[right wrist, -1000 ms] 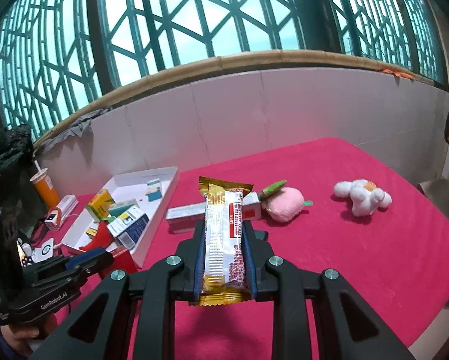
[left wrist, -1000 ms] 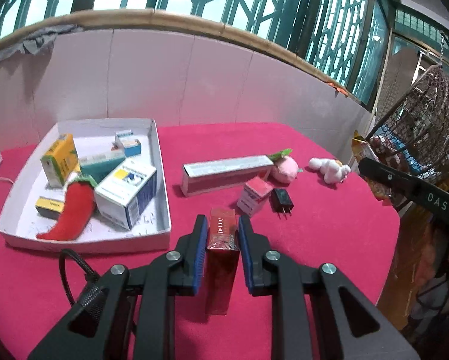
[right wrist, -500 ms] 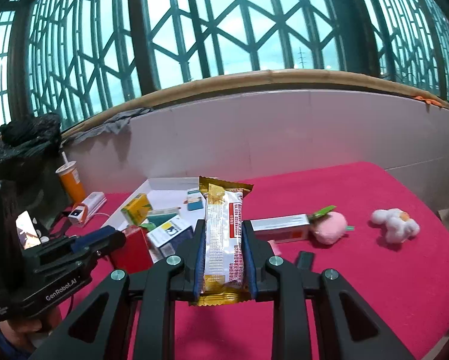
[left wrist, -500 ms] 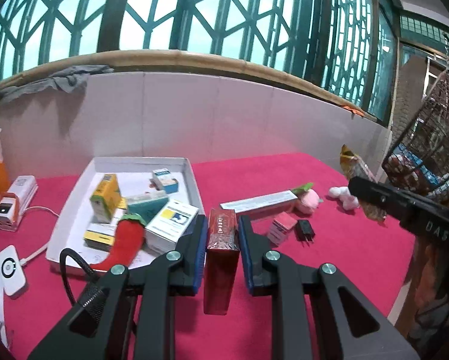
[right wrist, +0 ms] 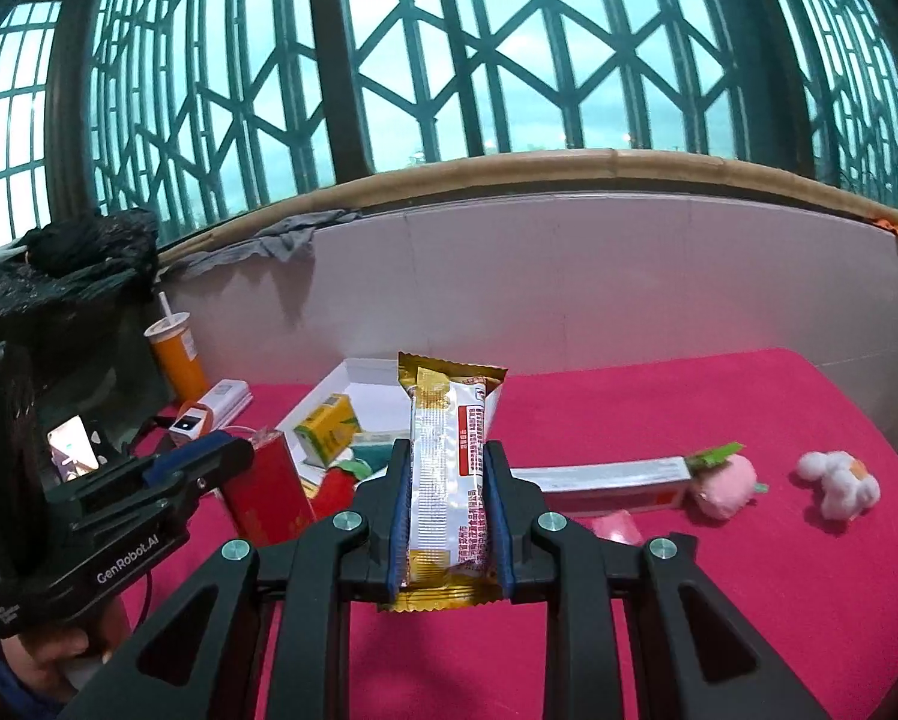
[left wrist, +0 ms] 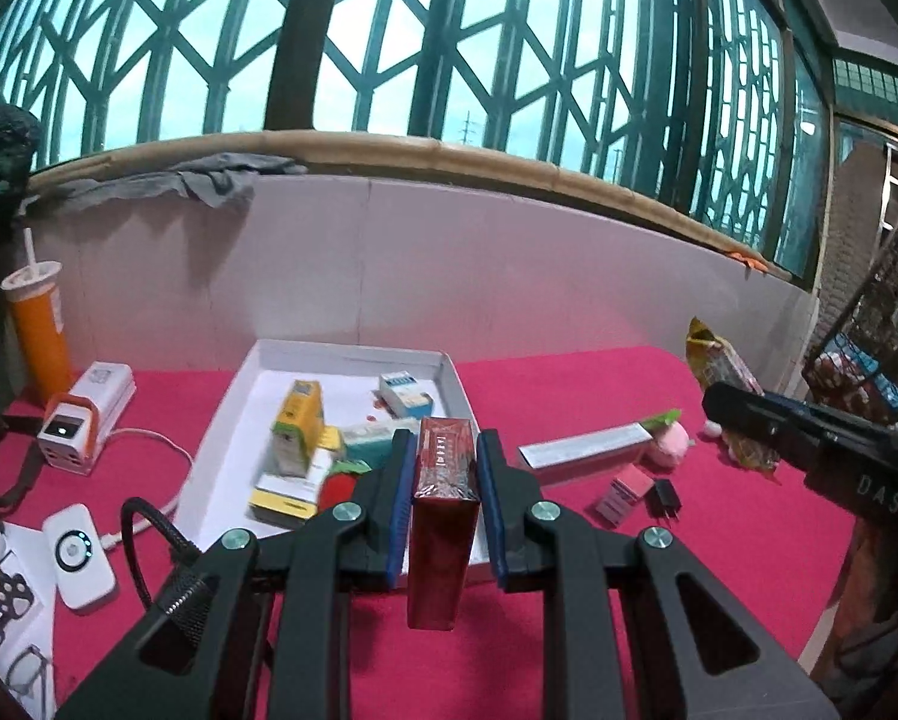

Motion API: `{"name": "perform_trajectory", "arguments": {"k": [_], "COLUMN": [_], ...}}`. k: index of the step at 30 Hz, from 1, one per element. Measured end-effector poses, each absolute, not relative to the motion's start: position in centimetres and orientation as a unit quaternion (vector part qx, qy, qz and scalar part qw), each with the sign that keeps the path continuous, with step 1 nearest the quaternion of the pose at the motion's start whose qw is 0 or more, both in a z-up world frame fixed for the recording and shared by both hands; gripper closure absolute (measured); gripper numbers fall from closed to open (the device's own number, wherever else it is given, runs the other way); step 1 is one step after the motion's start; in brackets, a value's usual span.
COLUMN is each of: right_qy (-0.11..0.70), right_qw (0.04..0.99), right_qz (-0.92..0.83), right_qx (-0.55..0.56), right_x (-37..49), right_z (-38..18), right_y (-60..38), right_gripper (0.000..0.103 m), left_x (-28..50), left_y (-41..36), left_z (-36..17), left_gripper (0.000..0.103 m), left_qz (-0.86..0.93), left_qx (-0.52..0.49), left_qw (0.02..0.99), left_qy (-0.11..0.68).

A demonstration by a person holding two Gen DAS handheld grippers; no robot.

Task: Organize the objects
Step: 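Carry the snack bar and red pack over the white tray with both tools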

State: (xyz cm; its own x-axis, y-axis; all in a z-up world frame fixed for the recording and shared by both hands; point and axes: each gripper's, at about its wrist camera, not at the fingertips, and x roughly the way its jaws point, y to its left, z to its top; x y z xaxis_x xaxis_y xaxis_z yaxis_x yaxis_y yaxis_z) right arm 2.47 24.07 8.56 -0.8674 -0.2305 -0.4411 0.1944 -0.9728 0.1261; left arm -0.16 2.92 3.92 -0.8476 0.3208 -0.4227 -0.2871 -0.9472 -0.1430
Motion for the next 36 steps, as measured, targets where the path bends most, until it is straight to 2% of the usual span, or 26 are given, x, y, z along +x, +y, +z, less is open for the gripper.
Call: {"name": "perform_trajectory", "arguments": {"k": [23, 36], "right_qy": [-0.036, -0.069], "right_qw": [0.153, 0.153], "right_qz": [-0.955, -0.932], "right_qx": [0.251, 0.322], "right_x": [-3.4, -11.2], "right_z": [9.7, 5.4], "right_y": [16.7, 15.6], "right_gripper": [0.079, 0.079], "left_x": [-3.9, -11.1], "left_y": [-3.3, -5.1], "left_z": [6.4, 5.3], "left_gripper": [0.083, 0.083], "left_qz": [0.969, 0.955], "left_qx": [-0.199, -0.235], "left_qw": [0.131, 0.149], "left_qy": [-0.066, -0.101]}}
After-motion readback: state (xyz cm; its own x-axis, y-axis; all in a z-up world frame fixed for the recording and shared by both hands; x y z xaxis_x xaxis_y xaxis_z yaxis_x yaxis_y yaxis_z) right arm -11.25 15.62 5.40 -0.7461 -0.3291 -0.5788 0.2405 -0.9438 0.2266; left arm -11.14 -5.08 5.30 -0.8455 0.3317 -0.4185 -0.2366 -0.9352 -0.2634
